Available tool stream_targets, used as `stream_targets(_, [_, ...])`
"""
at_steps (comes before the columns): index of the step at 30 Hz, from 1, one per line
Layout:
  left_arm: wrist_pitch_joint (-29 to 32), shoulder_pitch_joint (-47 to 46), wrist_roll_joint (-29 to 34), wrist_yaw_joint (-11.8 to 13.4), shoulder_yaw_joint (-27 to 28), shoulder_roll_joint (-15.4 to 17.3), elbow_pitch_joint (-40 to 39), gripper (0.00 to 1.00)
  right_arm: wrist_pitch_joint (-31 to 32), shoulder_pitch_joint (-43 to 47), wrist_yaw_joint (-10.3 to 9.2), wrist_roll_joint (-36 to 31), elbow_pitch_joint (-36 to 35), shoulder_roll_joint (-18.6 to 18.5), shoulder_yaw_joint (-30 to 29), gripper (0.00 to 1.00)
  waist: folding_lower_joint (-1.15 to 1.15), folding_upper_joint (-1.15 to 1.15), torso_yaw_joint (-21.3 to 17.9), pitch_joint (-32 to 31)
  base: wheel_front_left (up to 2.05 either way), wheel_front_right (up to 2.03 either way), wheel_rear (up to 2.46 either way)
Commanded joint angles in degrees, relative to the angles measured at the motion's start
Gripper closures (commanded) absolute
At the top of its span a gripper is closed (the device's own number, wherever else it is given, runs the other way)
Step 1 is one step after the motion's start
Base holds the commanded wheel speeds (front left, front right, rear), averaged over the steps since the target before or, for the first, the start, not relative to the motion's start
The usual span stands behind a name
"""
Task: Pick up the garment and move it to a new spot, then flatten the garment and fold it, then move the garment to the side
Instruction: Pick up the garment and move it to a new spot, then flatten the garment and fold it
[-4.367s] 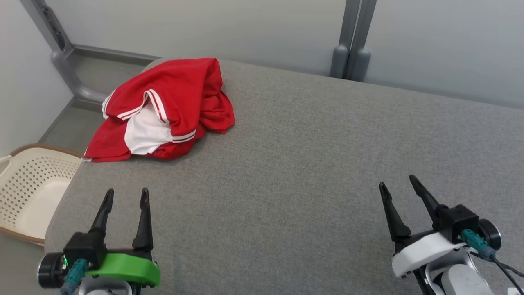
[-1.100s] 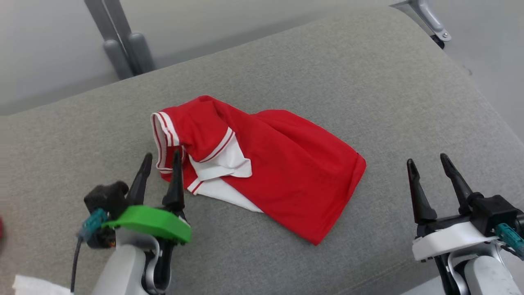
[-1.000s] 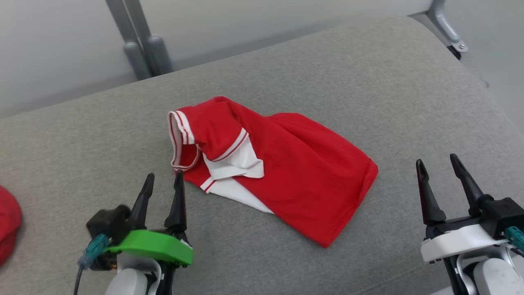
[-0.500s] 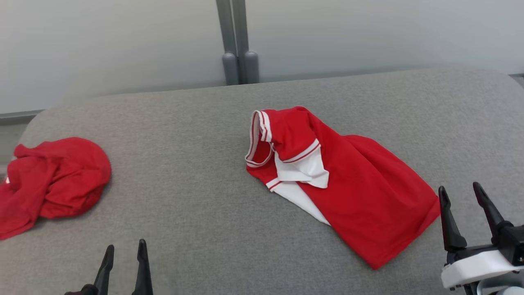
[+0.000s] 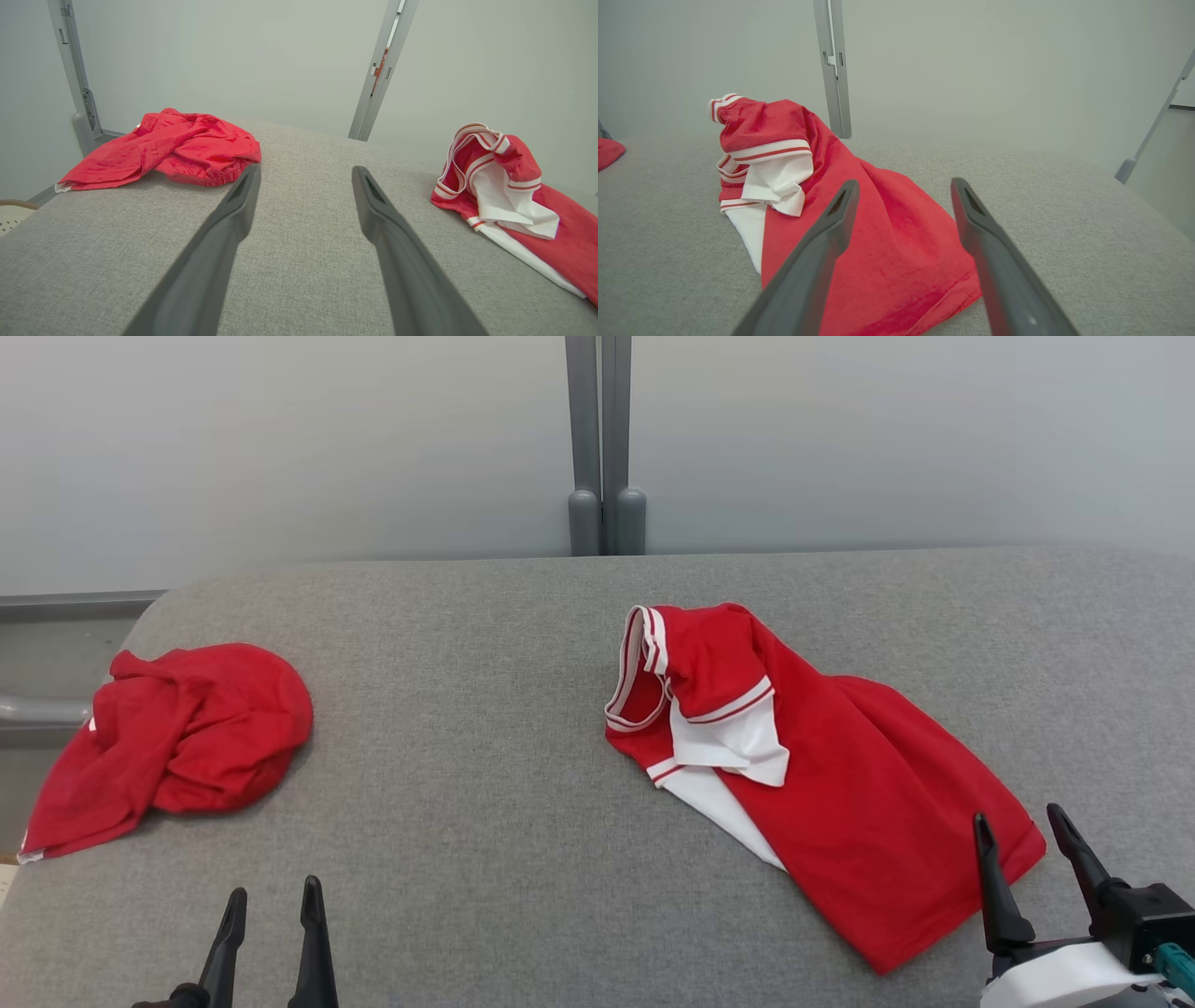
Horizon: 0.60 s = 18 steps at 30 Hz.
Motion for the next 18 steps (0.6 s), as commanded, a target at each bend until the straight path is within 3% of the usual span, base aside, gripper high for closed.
stream_targets(1, [0.0, -0.5, 0.3, -0.3, 0.1, 0.0, -0.1, 0.00, -0.2, 0.4, 0.00, -0.5, 0.2, 0.1, 0.3, 0.00, 0.00, 0.00, -0.2, 0.0, 0.00, 0.00, 0.00])
stream_targets(12, [0.0, -3.2, 0.9, -0.4, -1.5, 0.0, -1.1, 0.00, -0.2, -1.6, 0.00, 0.2, -0.2, -0.4, 1.1, 0.00, 0.00, 0.00, -2.3, 1.5, 0.00, 0.00, 0.00])
stream_targets(18, [0.0, -9.3, -1.0, -0.4, -9.8, 0.0, 1.5, 0.00, -0.2, -3.5, 0.00, 0.7, -1.0, -1.1, 2.3, 0.00, 0.00, 0.00, -5.2, 4.2, 0.00, 0.00, 0.00])
